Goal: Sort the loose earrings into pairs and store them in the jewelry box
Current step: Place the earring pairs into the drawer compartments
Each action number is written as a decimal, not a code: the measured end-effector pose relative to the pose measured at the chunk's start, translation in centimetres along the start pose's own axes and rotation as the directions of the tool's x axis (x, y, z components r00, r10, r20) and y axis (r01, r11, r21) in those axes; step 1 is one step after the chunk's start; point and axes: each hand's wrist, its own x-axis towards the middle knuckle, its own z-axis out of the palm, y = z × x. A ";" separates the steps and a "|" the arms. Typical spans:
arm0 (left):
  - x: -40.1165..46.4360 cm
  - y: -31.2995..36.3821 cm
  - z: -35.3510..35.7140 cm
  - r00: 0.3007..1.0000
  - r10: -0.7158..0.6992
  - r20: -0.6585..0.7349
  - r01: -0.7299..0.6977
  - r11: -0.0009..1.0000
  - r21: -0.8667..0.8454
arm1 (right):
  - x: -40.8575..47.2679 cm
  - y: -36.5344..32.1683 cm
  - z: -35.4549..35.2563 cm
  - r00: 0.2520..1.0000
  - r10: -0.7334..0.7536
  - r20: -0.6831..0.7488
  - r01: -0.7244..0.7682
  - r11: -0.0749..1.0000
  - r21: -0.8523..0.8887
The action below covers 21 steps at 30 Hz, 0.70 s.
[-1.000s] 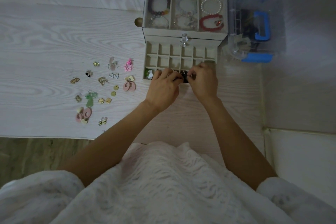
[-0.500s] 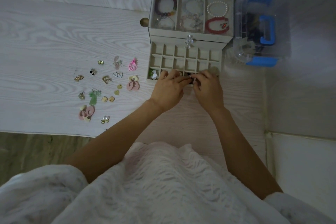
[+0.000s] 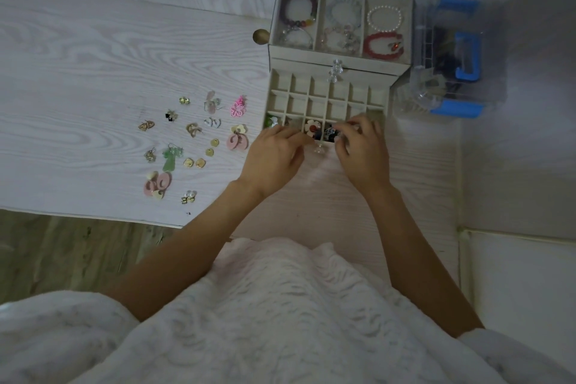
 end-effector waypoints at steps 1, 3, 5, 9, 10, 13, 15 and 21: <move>-0.4 0.1 -0.9 0.999 -0.030 -0.026 0.029 0.999 -0.032 | -0.1 -0.4 -0.3 1.000 -0.018 -0.024 0.018 1.000 0.005; -1.5 0.1 -2.9 0.991 -0.105 -0.080 0.098 0.991 -0.090 | -0.5 -1.6 -0.8 0.997 -0.075 -0.034 0.076 0.997 0.025; -3.2 -0.5 -4.3 0.980 -0.170 -0.108 0.158 0.981 -0.112 | -1.3 -3.4 -0.6 0.989 -0.147 0.003 0.147 0.987 0.061; -8.1 -3.3 -5.6 0.936 -0.339 -0.096 0.332 0.940 -0.081 | -3.1 -7.3 1.6 0.931 -0.328 0.161 0.310 0.942 0.130; -9.5 -4.0 -5.7 0.918 -0.381 -0.107 0.376 0.924 -0.063 | -3.4 -8.2 2.3 0.910 -0.360 0.206 0.335 0.931 0.146; -13.5 -5.7 -5.8 0.840 -0.512 -0.178 0.511 0.858 -0.054 | -4.1 -10.7 4.4 0.852 -0.415 0.319 0.373 0.909 0.186; -15.4 -6.5 -5.6 0.797 -0.570 -0.201 0.573 0.818 -0.048 | -4.2 -11.9 5.6 0.831 -0.434 0.348 0.381 0.900 0.210; -18.4 -7.7 -5.7 0.675 -0.724 -0.144 0.715 0.690 -0.117 | -4.2 -16.3 8.6 0.763 -0.500 0.410 0.430 0.866 0.255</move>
